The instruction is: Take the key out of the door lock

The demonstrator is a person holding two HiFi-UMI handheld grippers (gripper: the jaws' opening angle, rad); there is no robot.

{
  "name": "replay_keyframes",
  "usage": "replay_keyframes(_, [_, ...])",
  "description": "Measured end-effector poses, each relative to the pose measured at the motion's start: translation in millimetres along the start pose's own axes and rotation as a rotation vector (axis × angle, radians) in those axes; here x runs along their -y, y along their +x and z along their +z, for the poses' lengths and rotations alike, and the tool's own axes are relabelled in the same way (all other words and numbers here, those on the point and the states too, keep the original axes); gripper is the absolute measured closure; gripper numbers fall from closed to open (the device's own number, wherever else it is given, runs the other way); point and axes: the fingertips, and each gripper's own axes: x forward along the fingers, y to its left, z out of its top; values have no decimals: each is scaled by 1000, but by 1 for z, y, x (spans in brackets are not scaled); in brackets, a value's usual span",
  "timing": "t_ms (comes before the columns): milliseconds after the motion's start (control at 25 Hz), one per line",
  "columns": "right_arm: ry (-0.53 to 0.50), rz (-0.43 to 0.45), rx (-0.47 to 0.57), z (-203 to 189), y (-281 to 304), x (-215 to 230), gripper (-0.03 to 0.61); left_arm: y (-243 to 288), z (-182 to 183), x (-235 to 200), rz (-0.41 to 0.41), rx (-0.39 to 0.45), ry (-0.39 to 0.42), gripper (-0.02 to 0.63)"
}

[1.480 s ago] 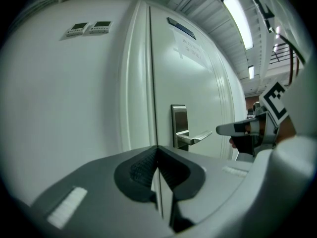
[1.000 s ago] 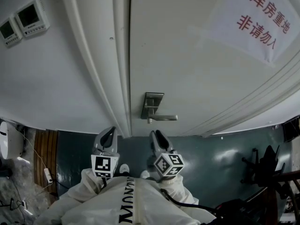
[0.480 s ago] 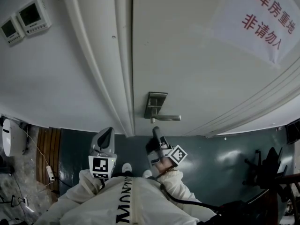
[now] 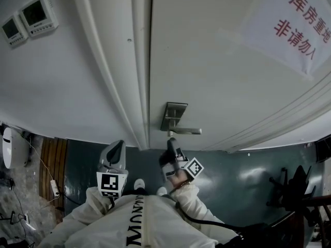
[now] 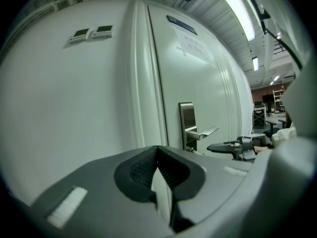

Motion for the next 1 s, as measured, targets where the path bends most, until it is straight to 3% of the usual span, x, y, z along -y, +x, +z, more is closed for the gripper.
replay_keyframes(560, [36, -3, 25, 10, 19, 15, 425, -2, -5, -4, 15, -15, -10, 614])
replay_keyframes(1000, [64, 17, 29, 20, 39, 16, 470, -1, -9, -6, 25, -30, -13, 614])
